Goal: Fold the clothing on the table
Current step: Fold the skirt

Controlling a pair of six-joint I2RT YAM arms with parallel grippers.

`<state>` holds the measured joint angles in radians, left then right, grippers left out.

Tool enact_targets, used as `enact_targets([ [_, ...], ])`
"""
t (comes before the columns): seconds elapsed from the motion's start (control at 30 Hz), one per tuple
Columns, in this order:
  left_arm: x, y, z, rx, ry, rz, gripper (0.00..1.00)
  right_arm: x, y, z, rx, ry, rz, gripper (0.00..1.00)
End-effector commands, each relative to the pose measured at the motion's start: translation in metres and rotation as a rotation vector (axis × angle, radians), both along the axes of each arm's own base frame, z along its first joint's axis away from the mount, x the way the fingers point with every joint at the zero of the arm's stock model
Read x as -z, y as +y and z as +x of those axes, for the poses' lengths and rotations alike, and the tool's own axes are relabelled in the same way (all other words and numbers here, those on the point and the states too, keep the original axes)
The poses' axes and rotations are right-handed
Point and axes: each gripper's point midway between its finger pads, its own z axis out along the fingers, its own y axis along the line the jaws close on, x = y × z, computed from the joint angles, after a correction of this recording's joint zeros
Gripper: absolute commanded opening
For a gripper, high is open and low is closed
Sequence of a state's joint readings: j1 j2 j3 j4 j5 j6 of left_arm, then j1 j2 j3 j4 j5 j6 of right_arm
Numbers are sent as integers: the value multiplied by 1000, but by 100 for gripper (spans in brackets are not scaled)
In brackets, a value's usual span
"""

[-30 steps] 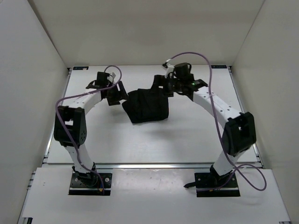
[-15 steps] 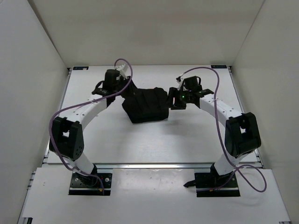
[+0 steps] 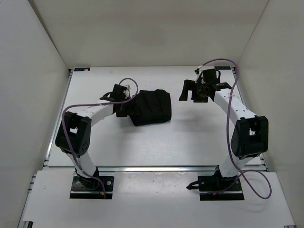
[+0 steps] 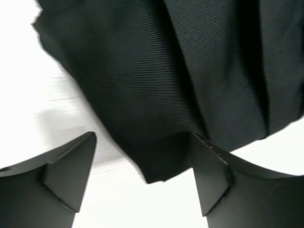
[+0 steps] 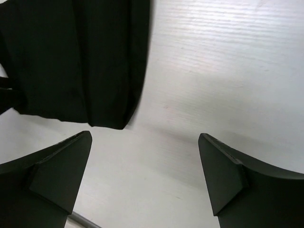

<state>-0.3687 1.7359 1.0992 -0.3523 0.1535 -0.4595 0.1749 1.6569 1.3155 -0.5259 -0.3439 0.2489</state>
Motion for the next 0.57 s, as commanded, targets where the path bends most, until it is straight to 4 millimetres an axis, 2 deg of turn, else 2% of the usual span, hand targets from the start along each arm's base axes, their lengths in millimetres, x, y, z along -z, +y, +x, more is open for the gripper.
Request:
enact_targets([
  [0.0, -57, 22, 18, -6, -145, 93, 91, -11, -25, 7, 14, -52, -129, 92],
  [0.03, -57, 25, 15, 2, -130, 103, 93, -11, -29, 8, 16, -60, -130, 92],
  [0.1, -74, 37, 12, -15, -156, 95, 95, -15, -27, 7, 8, -71, -115, 93],
  [0.13, -75, 41, 6, -21, -150, 100, 98, -14, -26, 6, 1, -74, -112, 92],
  [0.2, -95, 46, -4, -8, -208, 92, 99, -12, -22, 4, -6, -68, -117, 93],
  [0.23, -89, 51, -12, -8, -197, 104, 98, -11, -24, 4, 1, -72, -131, 93],
  [0.3, -95, 60, -25, -27, -226, 128, 99, -2, -18, 0, -14, -51, -134, 92],
  [0.4, -73, 71, -52, -34, -166, 141, 98, 10, -12, -8, -26, -16, -161, 92],
  [0.43, -72, 74, -56, -39, -160, 140, 98, 13, -16, -7, 6, -8, -188, 92],
  [0.47, -62, 77, -63, -45, -137, 146, 99, 13, -11, -10, -4, -5, -196, 93],
  [0.53, -59, 75, -75, -36, -126, 127, 99, 5, -6, -9, -27, -28, -187, 98],
])
